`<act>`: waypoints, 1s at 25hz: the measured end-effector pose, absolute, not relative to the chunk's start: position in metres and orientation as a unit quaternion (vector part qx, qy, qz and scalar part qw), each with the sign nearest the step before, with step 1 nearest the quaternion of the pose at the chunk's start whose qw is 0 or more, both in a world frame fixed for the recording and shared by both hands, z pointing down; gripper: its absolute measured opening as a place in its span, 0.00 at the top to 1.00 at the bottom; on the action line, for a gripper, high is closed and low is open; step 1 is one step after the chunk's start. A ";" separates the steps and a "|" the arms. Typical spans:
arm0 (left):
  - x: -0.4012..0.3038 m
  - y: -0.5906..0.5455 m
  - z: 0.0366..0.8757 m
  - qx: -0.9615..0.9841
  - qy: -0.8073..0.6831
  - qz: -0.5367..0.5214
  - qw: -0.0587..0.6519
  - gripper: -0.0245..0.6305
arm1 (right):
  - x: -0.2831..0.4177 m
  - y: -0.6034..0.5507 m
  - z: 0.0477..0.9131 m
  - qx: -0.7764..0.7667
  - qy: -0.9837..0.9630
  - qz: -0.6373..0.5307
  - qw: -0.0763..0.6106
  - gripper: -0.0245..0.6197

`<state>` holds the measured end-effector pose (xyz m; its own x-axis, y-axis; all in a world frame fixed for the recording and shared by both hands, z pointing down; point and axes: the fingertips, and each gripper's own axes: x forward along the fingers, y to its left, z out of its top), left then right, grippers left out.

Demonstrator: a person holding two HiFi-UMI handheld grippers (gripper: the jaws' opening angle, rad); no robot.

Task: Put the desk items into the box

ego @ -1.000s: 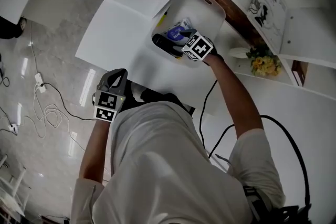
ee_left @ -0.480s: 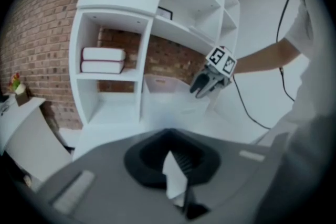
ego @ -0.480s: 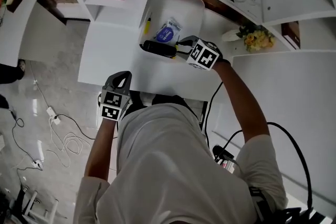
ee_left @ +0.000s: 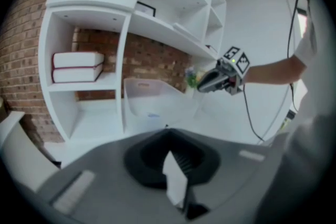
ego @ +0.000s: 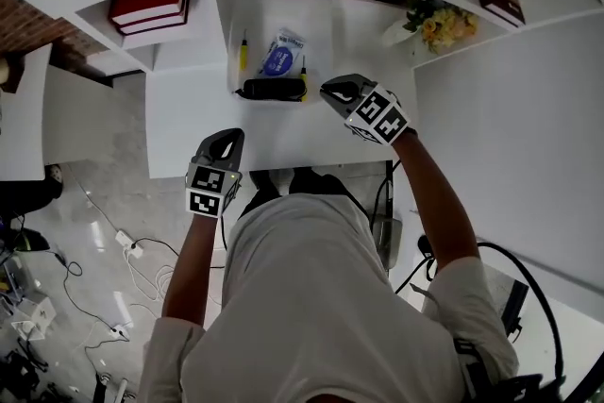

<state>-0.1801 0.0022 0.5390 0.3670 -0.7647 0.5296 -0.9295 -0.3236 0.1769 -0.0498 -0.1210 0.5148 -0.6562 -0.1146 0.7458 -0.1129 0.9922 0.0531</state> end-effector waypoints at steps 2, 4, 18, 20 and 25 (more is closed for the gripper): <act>-0.174 -0.002 0.534 0.796 -0.533 0.172 0.228 0.96 | -0.042 -0.116 0.505 0.078 -0.920 0.018 0.384 0.95; -0.169 -0.006 0.528 0.796 -0.537 0.163 0.225 0.96 | -0.035 -0.111 0.494 0.091 -0.930 0.034 0.354 0.95; -0.109 -0.001 0.486 0.771 -0.591 0.121 0.205 0.96 | 0.047 -0.086 0.452 0.183 -0.952 0.140 0.201 0.95; -0.100 0.004 0.485 0.763 -0.600 0.117 0.209 0.96 | 0.058 -0.081 0.450 0.180 -0.953 0.137 0.203 0.95; -0.080 0.010 0.477 0.756 -0.611 0.117 0.202 0.96 | 0.078 -0.074 0.446 0.168 -0.958 0.132 0.192 0.95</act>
